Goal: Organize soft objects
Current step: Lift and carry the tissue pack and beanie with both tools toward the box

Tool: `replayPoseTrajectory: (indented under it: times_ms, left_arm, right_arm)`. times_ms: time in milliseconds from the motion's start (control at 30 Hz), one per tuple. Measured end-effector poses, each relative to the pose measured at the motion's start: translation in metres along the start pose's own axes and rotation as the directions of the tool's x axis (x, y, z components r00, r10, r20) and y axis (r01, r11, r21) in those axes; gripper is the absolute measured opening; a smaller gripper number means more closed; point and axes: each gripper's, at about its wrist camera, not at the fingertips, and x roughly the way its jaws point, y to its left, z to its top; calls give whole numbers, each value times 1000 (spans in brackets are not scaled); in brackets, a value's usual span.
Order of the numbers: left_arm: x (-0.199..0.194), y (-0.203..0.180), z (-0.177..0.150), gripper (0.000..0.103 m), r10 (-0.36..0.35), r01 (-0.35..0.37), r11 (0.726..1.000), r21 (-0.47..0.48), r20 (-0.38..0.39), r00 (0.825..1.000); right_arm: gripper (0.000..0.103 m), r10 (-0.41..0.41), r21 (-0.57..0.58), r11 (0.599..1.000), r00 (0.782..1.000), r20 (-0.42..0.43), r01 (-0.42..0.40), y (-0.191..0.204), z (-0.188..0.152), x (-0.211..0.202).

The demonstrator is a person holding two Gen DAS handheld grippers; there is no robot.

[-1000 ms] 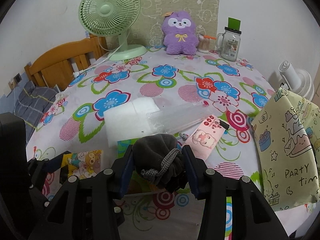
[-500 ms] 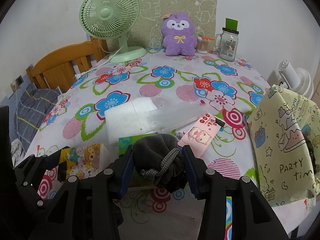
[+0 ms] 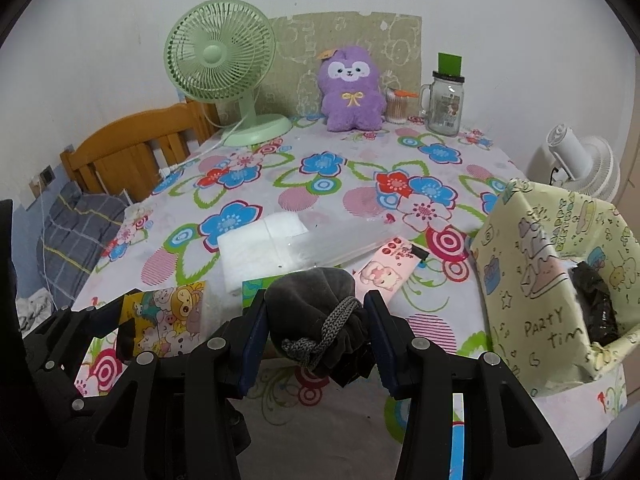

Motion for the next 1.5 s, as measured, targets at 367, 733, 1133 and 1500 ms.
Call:
replayPoseTrajectory:
  times_ms: [367, 733, 1133, 1500]
  left_arm:
    - [-22, -16, 3, 84, 3, -3, 1000, 21, 39, 999]
    - [-49, -35, 9, 84, 4, -7, 999, 34, 82, 997]
    - [-72, -60, 20, 84, -13, 5, 998, 64, 125, 992]
    - [-83, -82, 31, 84, -34, 19, 995, 99, 148, 988]
  right_arm:
    - [50, 3, 13, 1000, 999, 35, -4, -11, 1, -25]
    - [50, -6, 18, 1000, 997, 83, 5, -26, 6, -58]
    - [50, -9, 17, 1000, 993, 122, 7, -41, 14, -88]
    - [50, -25, 31, 999, 989, 146, 21, -60, 23, -105]
